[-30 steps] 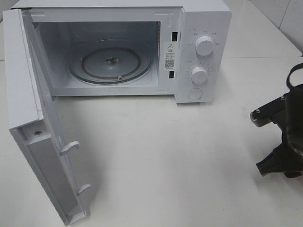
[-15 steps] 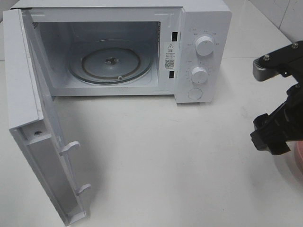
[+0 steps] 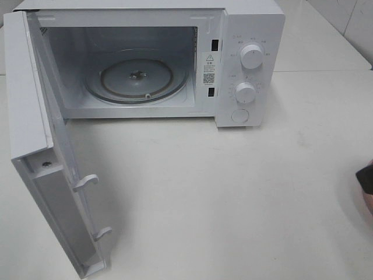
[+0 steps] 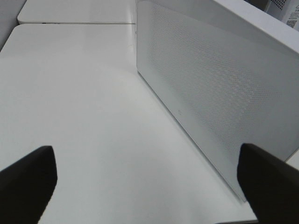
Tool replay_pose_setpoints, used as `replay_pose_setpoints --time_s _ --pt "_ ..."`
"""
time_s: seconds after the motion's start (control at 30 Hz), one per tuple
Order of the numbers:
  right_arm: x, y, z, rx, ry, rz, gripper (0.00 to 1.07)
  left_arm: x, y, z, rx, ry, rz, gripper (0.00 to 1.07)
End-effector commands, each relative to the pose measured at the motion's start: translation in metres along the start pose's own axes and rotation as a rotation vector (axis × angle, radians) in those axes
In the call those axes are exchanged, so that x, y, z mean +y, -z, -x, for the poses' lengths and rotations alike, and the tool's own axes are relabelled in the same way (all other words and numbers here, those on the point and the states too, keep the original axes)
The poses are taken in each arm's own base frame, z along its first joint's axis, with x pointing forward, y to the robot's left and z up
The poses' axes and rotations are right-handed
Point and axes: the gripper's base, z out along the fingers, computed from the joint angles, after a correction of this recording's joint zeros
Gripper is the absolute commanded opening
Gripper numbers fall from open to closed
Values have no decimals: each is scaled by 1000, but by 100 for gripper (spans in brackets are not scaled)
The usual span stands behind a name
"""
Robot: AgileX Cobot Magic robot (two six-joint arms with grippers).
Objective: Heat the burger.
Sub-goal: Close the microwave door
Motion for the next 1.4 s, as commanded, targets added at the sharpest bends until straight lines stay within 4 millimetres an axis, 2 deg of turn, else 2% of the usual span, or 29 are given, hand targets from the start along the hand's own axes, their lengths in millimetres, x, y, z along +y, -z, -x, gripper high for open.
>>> replay_pose_setpoints --time_s 0.03,0.07,0.13,0.23,0.27,0.33,0.37,0.43,0.5,0.6,0.8,1.17,1.4 --pt "-2 16 -12 -26 14 -1 80 -1 1 -1 -25 0 -5 98" --pt "-2 16 -12 -26 14 -1 80 -1 1 -1 -25 0 -5 98" --pt "-3 31 -26 -76 11 -4 80 -1 1 -1 -25 0 -5 98" --pt "-3 34 -30 -95 10 -4 79 -1 1 -1 -25 0 -5 98" --pt "-4 40 -40 -133 10 -7 79 -1 1 -1 -25 0 -5 98" --pt "-4 41 -44 -147 11 -10 79 -1 1 -1 -25 0 -5 98" --pt "-5 41 -55 -166 -6 -19 78 -1 1 -1 -25 0 -5 98" --pt "-6 42 -60 -173 -12 -31 77 -1 1 -1 -25 0 -5 98" --pt "-9 45 -77 -228 -61 -74 76 -1 1 -1 -25 0 -5 98" --pt "-9 48 -88 -302 -98 -104 76 -1 1 -1 -25 0 -5 98" --pt "-6 48 -105 -416 -167 -148 76 -1 1 -1 -25 0 -5 98" --pt "1 53 -126 -516 -235 -204 76 -1 1 -1 -25 0 -5 98" --pt "3 55 -130 -543 -260 -227 76 -1 1 -1 -25 1 -6 98"
